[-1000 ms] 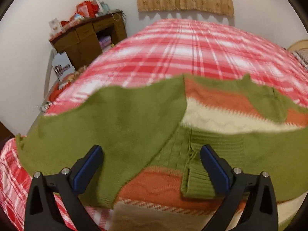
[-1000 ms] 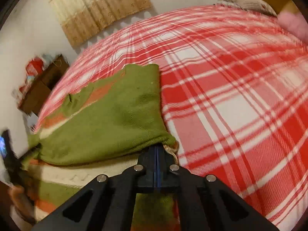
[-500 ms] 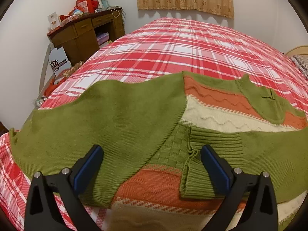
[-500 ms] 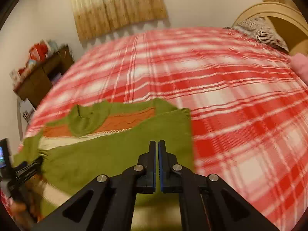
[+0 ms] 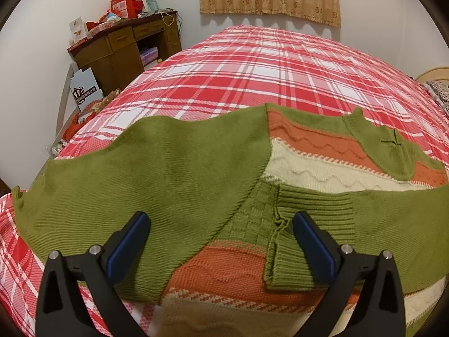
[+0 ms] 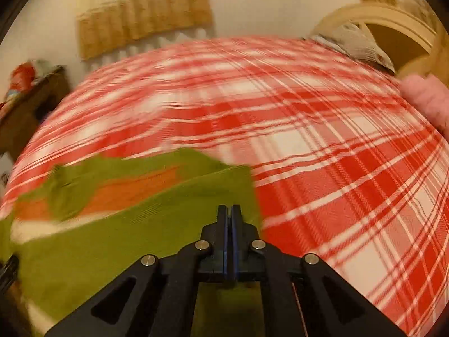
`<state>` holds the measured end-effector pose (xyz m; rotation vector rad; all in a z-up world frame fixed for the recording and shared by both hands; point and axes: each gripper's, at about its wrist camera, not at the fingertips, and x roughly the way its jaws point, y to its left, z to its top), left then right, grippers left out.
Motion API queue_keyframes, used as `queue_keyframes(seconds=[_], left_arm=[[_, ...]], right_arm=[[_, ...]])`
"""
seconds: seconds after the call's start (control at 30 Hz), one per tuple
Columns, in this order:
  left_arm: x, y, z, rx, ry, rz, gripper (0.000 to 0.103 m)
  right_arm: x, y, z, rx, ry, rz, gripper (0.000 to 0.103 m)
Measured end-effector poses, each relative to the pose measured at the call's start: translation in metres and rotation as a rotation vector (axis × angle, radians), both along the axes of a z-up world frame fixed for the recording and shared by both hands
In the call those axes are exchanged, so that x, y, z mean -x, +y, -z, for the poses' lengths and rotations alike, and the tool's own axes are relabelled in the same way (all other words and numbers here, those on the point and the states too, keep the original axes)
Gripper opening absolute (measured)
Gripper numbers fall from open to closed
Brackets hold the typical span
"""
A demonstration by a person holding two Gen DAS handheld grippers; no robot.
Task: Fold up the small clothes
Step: 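Lay the sleeve flat on the body and open the right gripper, then grasp the other green sleeve cuff with the left gripper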
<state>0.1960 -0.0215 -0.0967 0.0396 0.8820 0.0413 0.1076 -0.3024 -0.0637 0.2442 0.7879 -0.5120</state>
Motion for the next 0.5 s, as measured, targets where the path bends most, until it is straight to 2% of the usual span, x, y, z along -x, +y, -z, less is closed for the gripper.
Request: queue_keyframes(seconds=[0.07,0.17,0.3,0.37,0.5], left_arm=[[0.0,0.001,0.0,0.0,0.0,0.0,0.103],[0.0,0.001,0.0,0.006,0.0,0.0,0.103],[0.001,0.002,-0.001,0.013,-0.001,0.0,0.103],[0.001,0.003,-0.001,0.017,0.0,0.001,0.103],[0.001,0.003,-0.001,0.011,0.0,0.0,0.103]], right_arm=[[0.012,0.035,-0.007,-0.054,-0.025,-0.1,0.002],[0.021,0.076,-0.007,-0.12,-0.04,-0.186,0.002],[0.012,0.117,0.02,-0.12,0.019,-0.286,0.002],[0.015,0.12,0.025,-0.092,-0.006,-0.285,0.002],[0.019,0.111,0.027,-0.15,-0.041,-0.278,0.002]])
